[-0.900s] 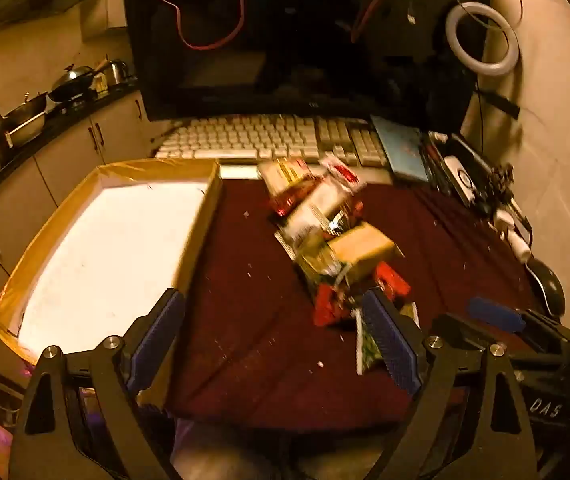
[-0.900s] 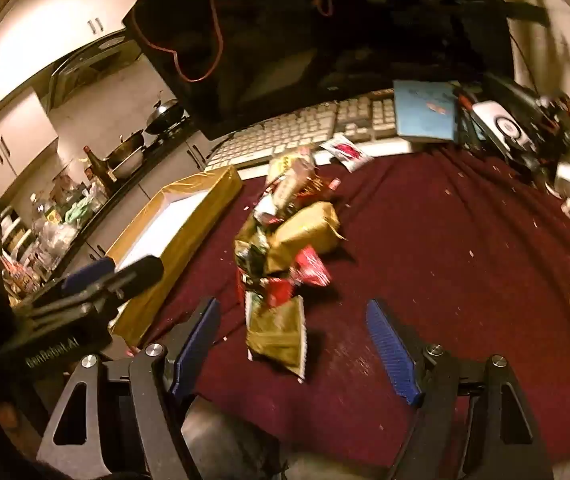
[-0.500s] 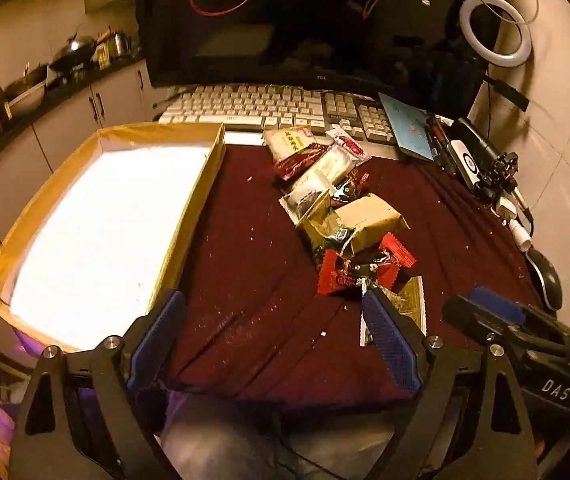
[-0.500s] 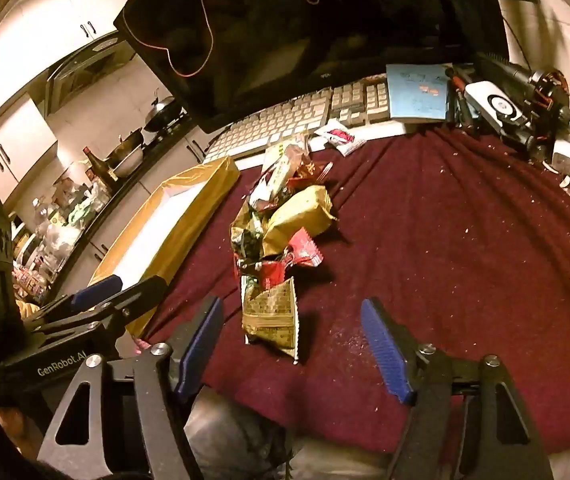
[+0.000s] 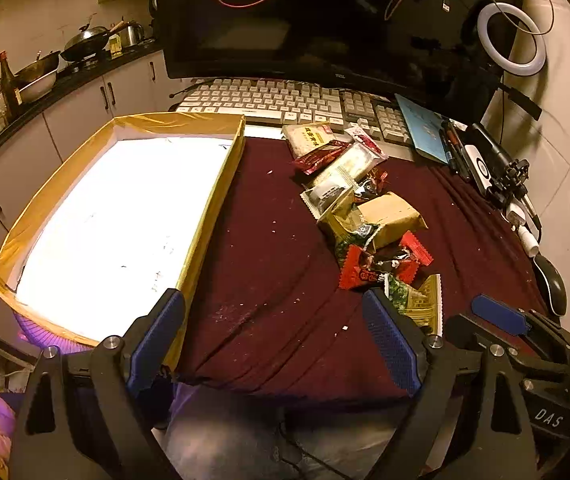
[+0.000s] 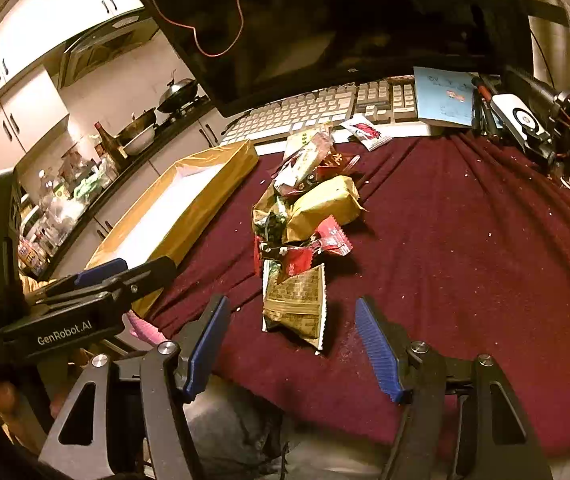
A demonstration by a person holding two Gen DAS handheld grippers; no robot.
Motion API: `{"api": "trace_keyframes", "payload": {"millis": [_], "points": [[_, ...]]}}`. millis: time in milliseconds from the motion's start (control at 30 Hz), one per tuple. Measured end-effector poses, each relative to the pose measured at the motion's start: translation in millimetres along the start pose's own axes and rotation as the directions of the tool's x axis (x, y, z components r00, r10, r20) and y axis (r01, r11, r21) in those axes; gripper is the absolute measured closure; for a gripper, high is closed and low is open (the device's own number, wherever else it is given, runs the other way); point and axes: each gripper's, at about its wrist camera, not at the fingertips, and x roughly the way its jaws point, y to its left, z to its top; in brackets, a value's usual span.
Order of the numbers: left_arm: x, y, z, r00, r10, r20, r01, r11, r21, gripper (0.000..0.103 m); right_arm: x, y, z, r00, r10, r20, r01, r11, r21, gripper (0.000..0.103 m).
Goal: Organize snacks
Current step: 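Move both grippers toward the snack pile on the red cloth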
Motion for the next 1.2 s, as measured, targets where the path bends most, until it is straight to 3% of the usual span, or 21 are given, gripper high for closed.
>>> {"api": "trace_keyframes", "payload": {"millis": [1200], "points": [[-7.1,-0.9,1.7,0.999,0.031,-0.004,-0.031,0.999,0.022,0.012,4.4,10.7,-5.2,0.999,-0.042,-0.015,0.041,0.999,-0.030,0.036]]}}
